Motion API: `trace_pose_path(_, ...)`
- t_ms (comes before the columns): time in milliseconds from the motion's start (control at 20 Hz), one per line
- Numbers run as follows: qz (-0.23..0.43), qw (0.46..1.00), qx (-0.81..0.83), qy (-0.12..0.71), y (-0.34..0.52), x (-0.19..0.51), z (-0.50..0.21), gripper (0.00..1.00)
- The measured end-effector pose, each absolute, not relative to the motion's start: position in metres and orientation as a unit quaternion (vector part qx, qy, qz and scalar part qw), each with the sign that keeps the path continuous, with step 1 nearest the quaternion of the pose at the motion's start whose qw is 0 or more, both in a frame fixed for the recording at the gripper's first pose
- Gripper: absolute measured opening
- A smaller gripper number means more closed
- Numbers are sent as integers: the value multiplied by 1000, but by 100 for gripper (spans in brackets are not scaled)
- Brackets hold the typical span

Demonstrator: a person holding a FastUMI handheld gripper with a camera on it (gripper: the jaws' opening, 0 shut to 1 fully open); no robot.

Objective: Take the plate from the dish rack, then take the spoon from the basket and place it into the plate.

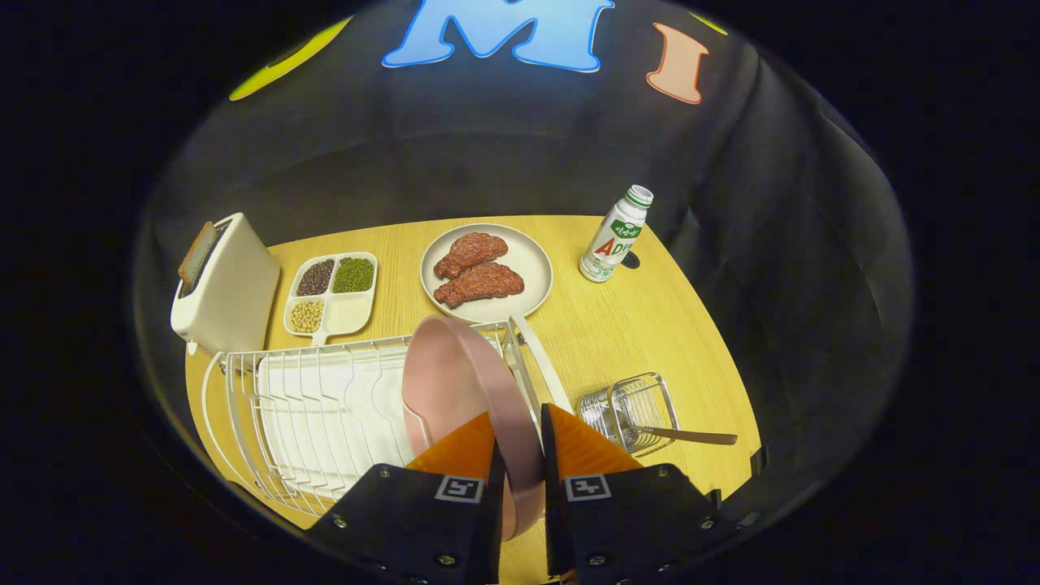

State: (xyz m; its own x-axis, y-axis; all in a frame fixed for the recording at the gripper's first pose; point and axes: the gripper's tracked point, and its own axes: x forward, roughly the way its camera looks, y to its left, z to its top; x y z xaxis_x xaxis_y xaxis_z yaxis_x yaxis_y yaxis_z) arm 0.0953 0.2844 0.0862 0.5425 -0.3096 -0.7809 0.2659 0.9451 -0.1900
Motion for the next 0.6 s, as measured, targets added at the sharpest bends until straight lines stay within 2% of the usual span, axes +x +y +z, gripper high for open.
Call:
trace_pose_path(100, -166, 876, -45, 451, 287, 94, 89, 14)
trace_pose_path(400, -197, 867, -109, 444, 294, 95, 114, 14)
trace_pose_path(600, -198, 861, -91, 459, 291, 91, 113, 14)
